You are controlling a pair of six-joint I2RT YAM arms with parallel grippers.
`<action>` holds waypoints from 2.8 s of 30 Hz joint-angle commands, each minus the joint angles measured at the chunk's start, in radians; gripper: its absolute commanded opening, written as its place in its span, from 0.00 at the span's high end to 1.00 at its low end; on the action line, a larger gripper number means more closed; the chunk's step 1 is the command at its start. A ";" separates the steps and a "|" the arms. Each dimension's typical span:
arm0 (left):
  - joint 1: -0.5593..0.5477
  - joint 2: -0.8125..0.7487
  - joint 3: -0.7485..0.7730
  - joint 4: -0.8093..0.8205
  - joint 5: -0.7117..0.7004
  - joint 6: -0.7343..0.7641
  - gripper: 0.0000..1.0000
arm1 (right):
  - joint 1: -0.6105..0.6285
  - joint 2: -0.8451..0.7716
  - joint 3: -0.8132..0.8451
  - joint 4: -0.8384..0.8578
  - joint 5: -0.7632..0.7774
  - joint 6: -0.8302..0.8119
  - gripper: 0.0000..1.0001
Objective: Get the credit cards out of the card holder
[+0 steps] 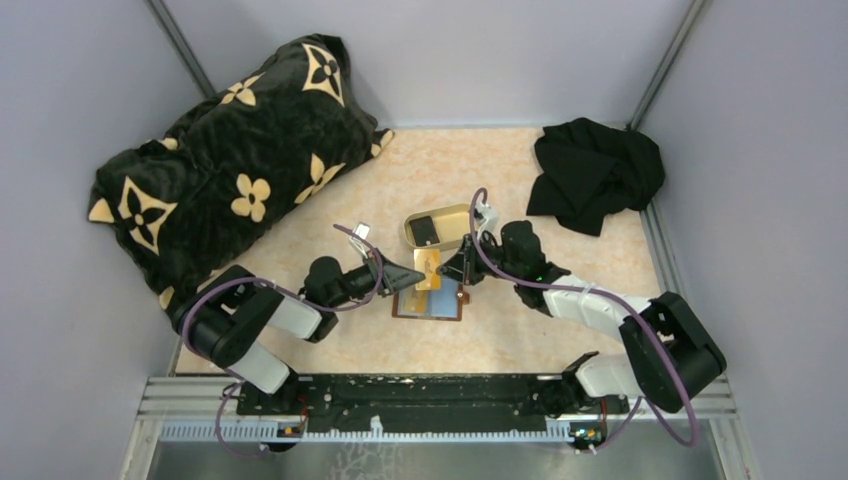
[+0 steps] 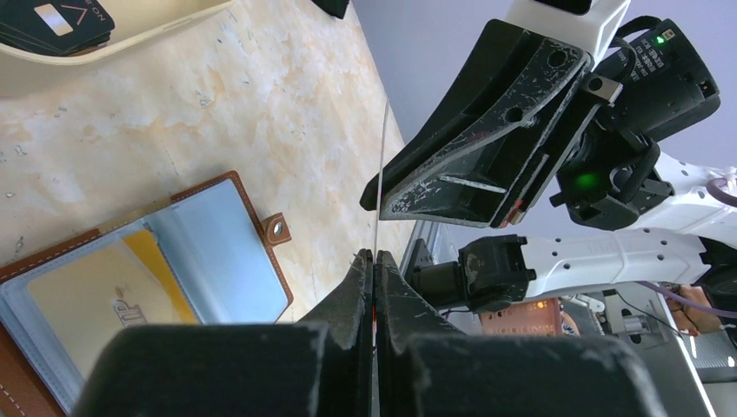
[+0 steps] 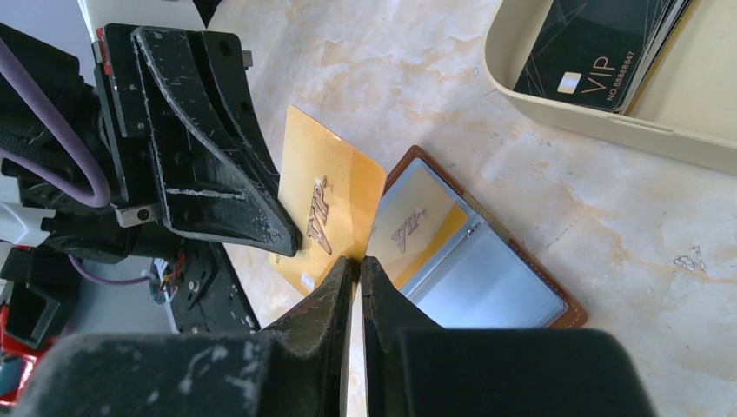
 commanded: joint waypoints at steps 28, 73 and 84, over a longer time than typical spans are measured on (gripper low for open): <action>-0.005 0.227 0.017 0.487 0.114 -0.126 1.00 | 0.016 -0.073 -0.044 0.291 -0.272 0.066 1.00; 0.093 0.125 -0.161 0.433 0.175 -0.037 0.46 | -0.225 0.654 0.647 -0.198 -0.212 -0.107 1.00; 0.095 0.153 -0.134 0.440 0.190 -0.040 0.46 | -0.251 0.685 0.700 -0.221 -0.210 -0.095 1.00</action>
